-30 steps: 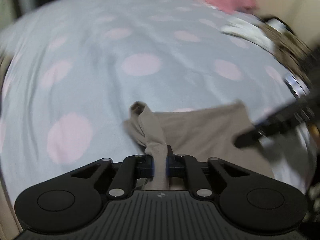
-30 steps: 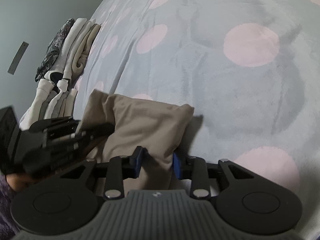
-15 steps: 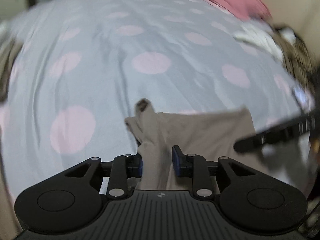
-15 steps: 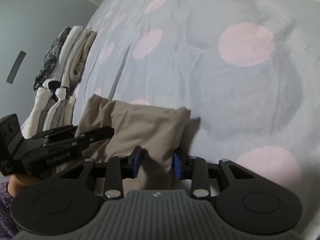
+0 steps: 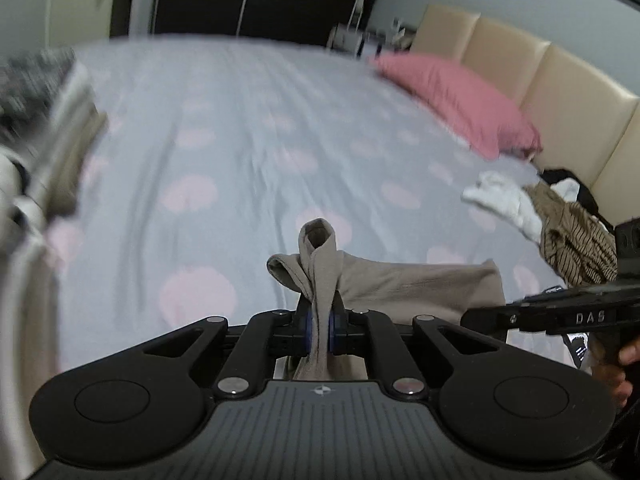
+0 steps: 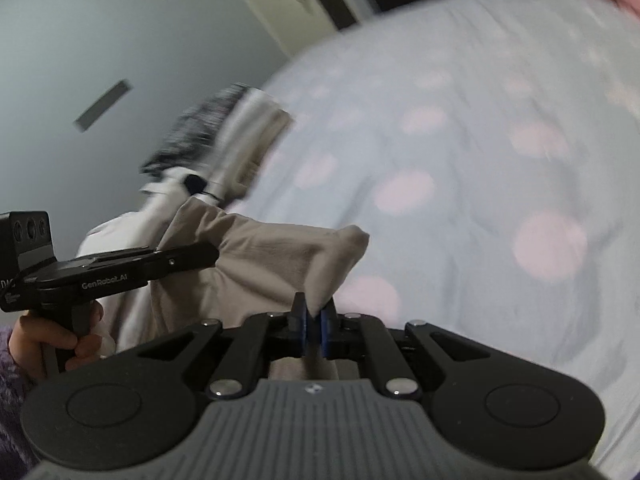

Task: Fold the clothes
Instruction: 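Lift and carry the bundle with both grippers to the folded clothes stack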

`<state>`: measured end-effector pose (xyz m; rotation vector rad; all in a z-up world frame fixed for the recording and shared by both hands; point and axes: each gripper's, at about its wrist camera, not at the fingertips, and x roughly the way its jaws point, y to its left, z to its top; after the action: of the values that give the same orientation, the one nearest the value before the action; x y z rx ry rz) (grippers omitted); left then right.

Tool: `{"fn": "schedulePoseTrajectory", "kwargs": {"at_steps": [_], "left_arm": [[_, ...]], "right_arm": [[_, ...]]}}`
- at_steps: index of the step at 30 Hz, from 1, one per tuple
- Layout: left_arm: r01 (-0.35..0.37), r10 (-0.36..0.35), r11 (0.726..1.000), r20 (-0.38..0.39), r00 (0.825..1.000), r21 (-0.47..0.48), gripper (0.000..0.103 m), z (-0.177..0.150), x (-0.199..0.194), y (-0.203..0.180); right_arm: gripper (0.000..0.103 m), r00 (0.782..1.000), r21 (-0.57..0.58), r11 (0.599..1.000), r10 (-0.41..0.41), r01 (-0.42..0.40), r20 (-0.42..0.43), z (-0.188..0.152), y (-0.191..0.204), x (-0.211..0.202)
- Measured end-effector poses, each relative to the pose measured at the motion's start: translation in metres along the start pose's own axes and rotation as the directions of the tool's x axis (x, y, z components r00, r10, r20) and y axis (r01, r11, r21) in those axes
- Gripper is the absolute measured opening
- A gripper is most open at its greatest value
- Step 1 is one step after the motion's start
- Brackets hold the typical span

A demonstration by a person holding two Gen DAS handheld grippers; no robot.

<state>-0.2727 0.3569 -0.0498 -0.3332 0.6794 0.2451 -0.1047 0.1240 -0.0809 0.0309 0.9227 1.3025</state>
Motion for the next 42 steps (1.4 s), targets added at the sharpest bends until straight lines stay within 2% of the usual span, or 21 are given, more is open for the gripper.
{"fn": "schedulePoseTrajectory", "kwargs": {"at_steps": [4, 8, 15, 18, 22, 25, 30, 34, 37, 42], "left_arm": [[-0.029, 0.03, 1.0, 0.129, 0.991, -0.009, 0.005, 0.001, -0.046, -0.001], [-0.056, 0.061, 0.998, 0.245, 0.968, -0.029, 0.005, 0.004, -0.084, 0.002], [-0.096, 0.11, 0.994, 0.42, 0.901, -0.053, 0.005, 0.023, -0.151, 0.016], [-0.123, 0.135, 0.991, 0.477, 0.869, -0.055, 0.005, 0.033, -0.187, 0.026], [-0.173, 0.177, 0.983, 0.524, 0.833, -0.057, 0.005, 0.047, -0.239, 0.041], [-0.217, 0.216, 0.974, 0.529, 0.821, -0.061, 0.005, 0.052, -0.273, 0.051], [-0.31, 0.299, 0.949, 0.494, 0.816, -0.062, 0.005, 0.05, -0.315, 0.065], [-0.362, 0.354, 0.929, 0.447, 0.822, -0.071, 0.005, 0.045, -0.321, 0.082], [-0.375, 0.374, 0.924, 0.387, 0.843, -0.078, 0.005, 0.043, -0.306, 0.103], [-0.375, 0.389, 0.921, 0.289, 0.874, -0.106, 0.005, 0.051, -0.257, 0.152]], "right_arm": [[0.007, 0.998, -0.149, 0.989, 0.021, -0.011, 0.065, 0.014, 0.041, -0.022], [0.007, 0.992, -0.245, 0.969, 0.054, -0.025, 0.114, 0.027, 0.075, -0.037], [0.007, 0.975, -0.389, 0.919, 0.138, -0.062, 0.171, 0.057, 0.145, -0.052], [0.007, 0.968, -0.413, 0.903, 0.197, -0.116, 0.158, 0.069, 0.175, -0.052], [0.007, 0.953, -0.43, 0.881, 0.277, -0.199, 0.126, 0.082, 0.214, -0.049], [0.007, 0.937, -0.441, 0.859, 0.335, -0.259, 0.102, 0.092, 0.244, -0.047], [0.007, 0.912, -0.432, 0.83, 0.408, -0.352, 0.04, 0.096, 0.28, -0.029], [0.007, 0.903, -0.391, 0.828, 0.429, -0.401, -0.018, 0.095, 0.291, -0.002], [0.007, 0.91, -0.363, 0.84, 0.412, -0.402, -0.054, 0.096, 0.29, 0.023], [0.008, 0.941, -0.343, 0.877, 0.328, -0.337, -0.086, 0.111, 0.28, 0.083]]}}
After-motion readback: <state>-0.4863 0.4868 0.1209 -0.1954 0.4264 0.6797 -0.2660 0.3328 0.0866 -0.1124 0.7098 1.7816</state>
